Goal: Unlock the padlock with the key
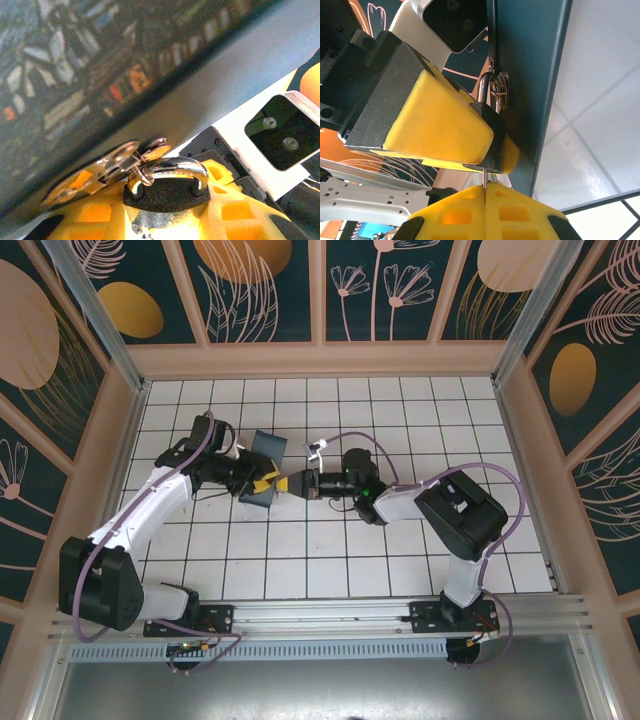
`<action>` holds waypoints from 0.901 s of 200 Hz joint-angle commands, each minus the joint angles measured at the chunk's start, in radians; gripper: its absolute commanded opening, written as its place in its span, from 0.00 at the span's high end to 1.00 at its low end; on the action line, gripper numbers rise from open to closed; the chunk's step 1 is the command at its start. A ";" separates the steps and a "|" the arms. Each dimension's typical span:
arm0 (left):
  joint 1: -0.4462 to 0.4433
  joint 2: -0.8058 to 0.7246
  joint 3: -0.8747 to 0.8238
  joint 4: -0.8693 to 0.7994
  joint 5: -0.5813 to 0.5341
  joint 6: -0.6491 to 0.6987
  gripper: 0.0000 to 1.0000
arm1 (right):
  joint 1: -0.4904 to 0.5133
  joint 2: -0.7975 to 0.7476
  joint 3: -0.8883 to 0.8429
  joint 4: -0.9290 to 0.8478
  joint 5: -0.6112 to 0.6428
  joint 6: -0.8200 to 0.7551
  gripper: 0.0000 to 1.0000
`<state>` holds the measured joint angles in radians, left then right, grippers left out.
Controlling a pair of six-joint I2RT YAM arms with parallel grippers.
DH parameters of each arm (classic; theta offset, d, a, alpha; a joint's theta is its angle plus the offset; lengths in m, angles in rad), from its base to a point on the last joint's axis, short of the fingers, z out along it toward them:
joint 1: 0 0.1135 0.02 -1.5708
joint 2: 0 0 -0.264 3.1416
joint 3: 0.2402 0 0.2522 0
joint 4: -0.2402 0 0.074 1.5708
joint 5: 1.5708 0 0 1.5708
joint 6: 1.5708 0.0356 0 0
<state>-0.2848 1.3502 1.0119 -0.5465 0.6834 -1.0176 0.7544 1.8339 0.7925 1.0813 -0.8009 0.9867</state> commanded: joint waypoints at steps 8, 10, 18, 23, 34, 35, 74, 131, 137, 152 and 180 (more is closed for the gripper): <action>0.030 -0.003 0.056 0.030 -0.051 0.051 0.87 | 0.000 0.016 -0.048 0.179 -0.105 0.126 1.00; 0.031 -0.004 0.056 0.030 -0.052 0.052 0.87 | 0.001 0.018 -0.050 0.194 -0.109 0.141 1.00; 0.034 -0.004 0.057 0.024 -0.057 0.059 0.87 | 0.001 0.023 -0.057 0.220 -0.118 0.168 1.00; 0.037 -0.002 0.056 0.020 -0.057 0.064 0.87 | 0.003 0.020 -0.063 0.220 -0.121 0.171 1.00; 0.037 0.004 0.057 0.008 -0.057 0.079 0.87 | 0.005 0.004 -0.071 0.156 -0.124 0.130 1.00; 0.038 0.004 0.057 0.006 -0.056 0.080 0.87 | 0.005 0.002 -0.071 0.148 -0.124 0.125 1.00; 0.037 0.022 0.110 -0.123 -0.145 0.174 0.88 | 0.002 -0.105 -0.058 -0.258 -0.079 -0.158 1.00; 0.037 -0.022 -0.009 0.044 -0.021 0.029 0.88 | 0.007 -0.042 -0.017 0.006 -0.086 -0.007 1.00; 0.037 -0.028 -0.013 0.052 -0.015 0.018 0.88 | 0.011 -0.050 0.005 -0.074 -0.068 -0.065 1.00; 0.037 -0.038 -0.008 0.045 -0.017 0.002 0.88 | 0.033 -0.084 0.041 -0.241 -0.001 -0.239 1.00; 0.037 -0.042 0.005 0.022 -0.023 -0.015 0.88 | 0.028 -0.125 0.071 -0.415 0.089 -0.377 1.00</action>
<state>-0.2691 1.3479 0.9981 -0.5854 0.6872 -1.0008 0.7784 1.7760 0.8345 0.8383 -0.7631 0.7959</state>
